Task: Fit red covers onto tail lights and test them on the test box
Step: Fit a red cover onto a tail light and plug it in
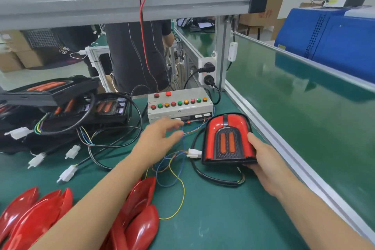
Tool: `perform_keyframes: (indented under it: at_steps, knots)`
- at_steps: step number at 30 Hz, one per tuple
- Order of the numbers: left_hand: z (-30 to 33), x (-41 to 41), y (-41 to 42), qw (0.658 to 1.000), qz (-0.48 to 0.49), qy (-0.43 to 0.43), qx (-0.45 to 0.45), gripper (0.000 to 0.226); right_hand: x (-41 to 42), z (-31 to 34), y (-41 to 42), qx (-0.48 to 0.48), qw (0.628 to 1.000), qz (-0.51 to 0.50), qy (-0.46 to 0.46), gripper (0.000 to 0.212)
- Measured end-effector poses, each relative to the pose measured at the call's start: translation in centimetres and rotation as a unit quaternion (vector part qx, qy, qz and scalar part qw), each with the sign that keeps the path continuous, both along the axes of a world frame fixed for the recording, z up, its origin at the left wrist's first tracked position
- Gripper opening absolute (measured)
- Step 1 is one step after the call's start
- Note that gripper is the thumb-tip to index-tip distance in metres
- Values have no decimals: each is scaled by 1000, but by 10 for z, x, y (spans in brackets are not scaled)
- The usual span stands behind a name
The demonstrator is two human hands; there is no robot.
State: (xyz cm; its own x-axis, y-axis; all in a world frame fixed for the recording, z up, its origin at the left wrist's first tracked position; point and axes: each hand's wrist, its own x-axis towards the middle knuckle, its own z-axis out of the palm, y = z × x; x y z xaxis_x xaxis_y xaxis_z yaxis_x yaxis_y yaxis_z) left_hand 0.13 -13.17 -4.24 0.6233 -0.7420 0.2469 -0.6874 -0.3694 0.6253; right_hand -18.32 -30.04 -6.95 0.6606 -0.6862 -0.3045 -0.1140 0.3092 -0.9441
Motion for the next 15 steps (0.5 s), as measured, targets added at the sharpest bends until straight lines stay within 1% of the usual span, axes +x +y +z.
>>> perform_keyframes:
  at_steps: [2,4,6,8,10,13,15]
  knots:
    - [10,13,0,998,56,-36,2,27,-3,3,-6,-3,1000,24,-15,36]
    - [17,27,-1,992,102,-63,31,32,-6,4,-10,-15,999,42,-27,37]
    - [21,38,-3,987,132,-72,63,39,-10,3,-13,-27,997,62,-31,38]
    - [22,45,-6,981,145,-80,101,45,-16,0,-15,-27,996,74,-30,37]
    - [22,49,-11,974,150,-87,142,47,-19,-4,-16,-14,998,60,-32,38]
    - [20,51,-19,962,155,-101,199,41,-20,-7,-16,-2,999,33,-29,39]
    - [19,51,-25,951,167,-117,234,35,-19,-7,-16,-3,999,33,-26,40]
